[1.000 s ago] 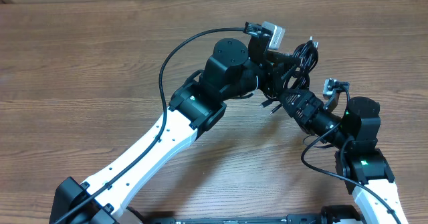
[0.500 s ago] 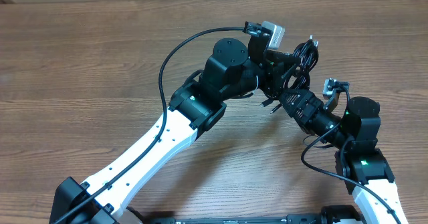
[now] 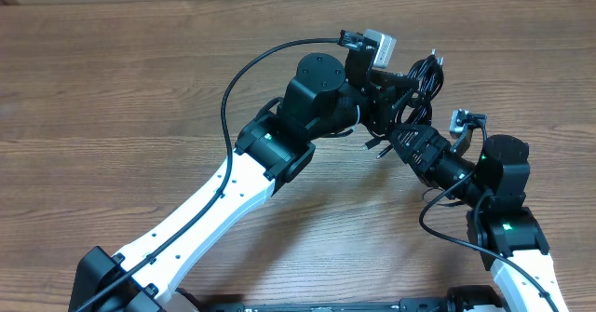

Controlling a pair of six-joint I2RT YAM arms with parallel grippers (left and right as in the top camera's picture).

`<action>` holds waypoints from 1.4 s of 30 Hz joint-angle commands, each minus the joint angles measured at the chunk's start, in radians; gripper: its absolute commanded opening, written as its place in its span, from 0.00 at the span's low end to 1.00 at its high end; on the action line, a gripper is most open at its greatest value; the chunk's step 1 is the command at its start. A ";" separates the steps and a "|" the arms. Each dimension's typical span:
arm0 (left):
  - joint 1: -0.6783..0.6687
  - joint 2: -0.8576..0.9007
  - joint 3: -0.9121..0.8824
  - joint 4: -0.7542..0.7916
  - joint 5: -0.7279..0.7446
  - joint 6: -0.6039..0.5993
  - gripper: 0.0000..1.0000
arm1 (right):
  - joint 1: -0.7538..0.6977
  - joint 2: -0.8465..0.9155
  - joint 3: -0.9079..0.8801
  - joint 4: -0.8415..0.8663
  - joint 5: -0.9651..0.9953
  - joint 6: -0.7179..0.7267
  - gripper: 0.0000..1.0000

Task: Untangle cables

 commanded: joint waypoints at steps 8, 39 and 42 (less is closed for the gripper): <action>-0.008 -0.017 0.024 0.028 -0.007 -0.029 0.04 | 0.000 0.000 0.013 -0.002 0.011 -0.031 1.00; 0.031 -0.017 0.024 0.003 -0.011 -0.002 0.04 | 0.000 0.065 0.013 -0.081 0.135 -0.087 1.00; 0.048 -0.017 0.024 0.003 0.026 -0.002 0.04 | 0.000 0.065 0.013 -0.095 0.158 -0.087 1.00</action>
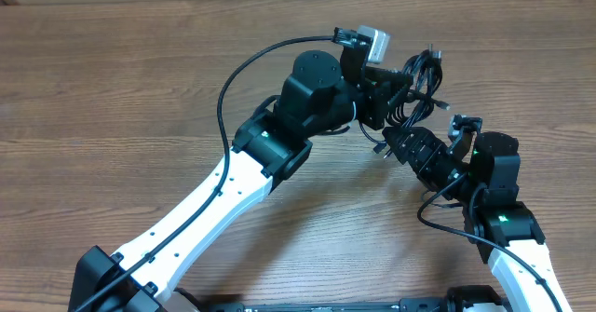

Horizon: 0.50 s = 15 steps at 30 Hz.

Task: Untangle cables

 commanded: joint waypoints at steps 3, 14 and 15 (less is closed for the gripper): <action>0.050 -0.017 0.024 0.011 0.094 0.016 0.04 | -0.001 0.003 0.013 -0.018 0.071 -0.034 1.00; 0.159 -0.017 0.024 -0.097 0.233 0.016 0.04 | -0.001 0.003 0.013 -0.060 0.146 -0.037 1.00; 0.166 -0.017 0.024 -0.103 0.246 0.016 0.04 | -0.001 0.003 0.013 -0.064 0.156 -0.037 1.00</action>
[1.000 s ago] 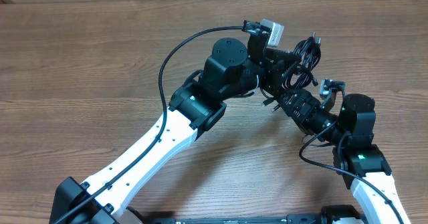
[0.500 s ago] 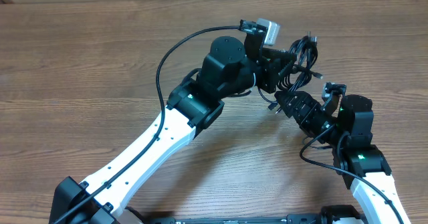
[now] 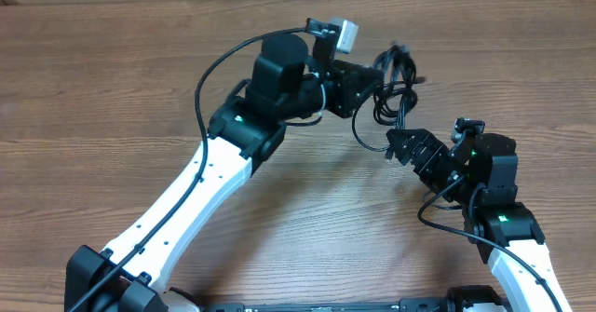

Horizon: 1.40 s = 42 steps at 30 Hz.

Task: Untangle cables

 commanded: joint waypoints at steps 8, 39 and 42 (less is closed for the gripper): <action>0.050 -0.017 0.024 -0.011 0.121 0.016 0.04 | -0.003 0.003 0.013 -0.044 0.138 -0.007 1.00; 0.112 -0.017 0.024 -0.105 0.207 0.047 0.04 | -0.003 0.003 0.013 0.104 -0.324 -0.432 1.00; 0.137 -0.017 0.024 -0.121 0.271 0.063 0.04 | -0.003 0.003 0.013 0.123 -0.384 -0.453 1.00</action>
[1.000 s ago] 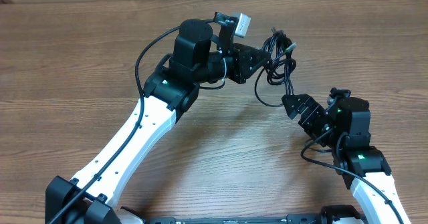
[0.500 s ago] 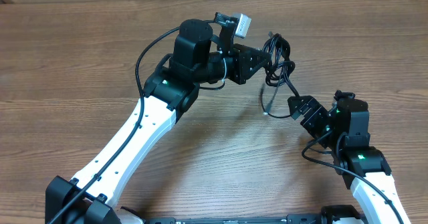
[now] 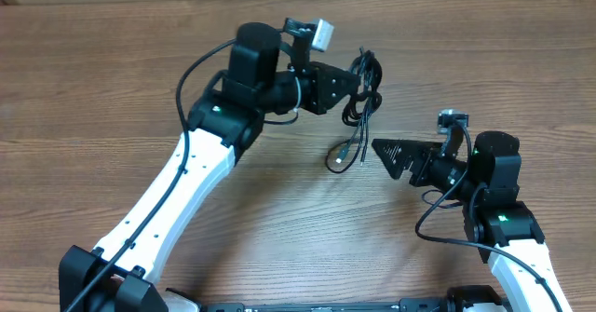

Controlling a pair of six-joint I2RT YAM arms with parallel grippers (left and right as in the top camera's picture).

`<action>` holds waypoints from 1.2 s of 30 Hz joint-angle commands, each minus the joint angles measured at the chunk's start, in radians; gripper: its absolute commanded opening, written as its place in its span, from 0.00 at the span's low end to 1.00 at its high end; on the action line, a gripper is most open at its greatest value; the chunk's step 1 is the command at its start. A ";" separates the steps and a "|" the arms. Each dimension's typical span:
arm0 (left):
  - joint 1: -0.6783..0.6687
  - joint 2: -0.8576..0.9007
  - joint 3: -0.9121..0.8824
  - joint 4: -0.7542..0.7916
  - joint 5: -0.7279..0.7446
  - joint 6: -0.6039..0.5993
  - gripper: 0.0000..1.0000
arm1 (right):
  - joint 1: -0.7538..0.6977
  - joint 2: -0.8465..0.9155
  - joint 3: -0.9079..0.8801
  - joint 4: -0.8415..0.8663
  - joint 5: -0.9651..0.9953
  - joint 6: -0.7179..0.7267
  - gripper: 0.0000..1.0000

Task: Untangle cables

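Note:
A bundle of tangled black cables (image 3: 366,81) hangs from my left gripper (image 3: 357,81), which is shut on its upper part at the back centre of the wooden table (image 3: 112,88). A loop and two loose plug ends (image 3: 341,154) trail from the bundle down onto the table. My right gripper (image 3: 380,156) points left, a short way right of those loose ends and apart from them. Its jaws look open, with nothing between them.
The left arm's white links (image 3: 177,191) cross the table from the front left. The right arm's base (image 3: 503,228) stands at the front right, with its own black lead looping beside it.
My left gripper has moved further left with the cable bundle. The right gripper has turned, backed off to the right and no longer touches the cable, whose ends now lie loose on the table.
Both grippers were close together at the tangle at the right back. Then the left gripper stood a little further back with the bundle, then further left, a cable stretched towards the right gripper. Now the bundle hangs from the left gripper alone.

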 commanded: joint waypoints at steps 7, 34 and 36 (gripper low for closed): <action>0.061 -0.017 0.024 -0.138 0.140 0.149 0.04 | -0.003 0.000 0.013 0.026 -0.155 -0.081 1.00; 0.061 -0.017 0.024 -0.457 0.462 0.749 0.04 | -0.003 0.000 0.013 0.048 -0.151 -0.081 1.00; 0.061 -0.017 0.024 -0.457 0.535 0.788 0.04 | -0.003 0.000 0.013 0.049 -0.151 -0.081 1.00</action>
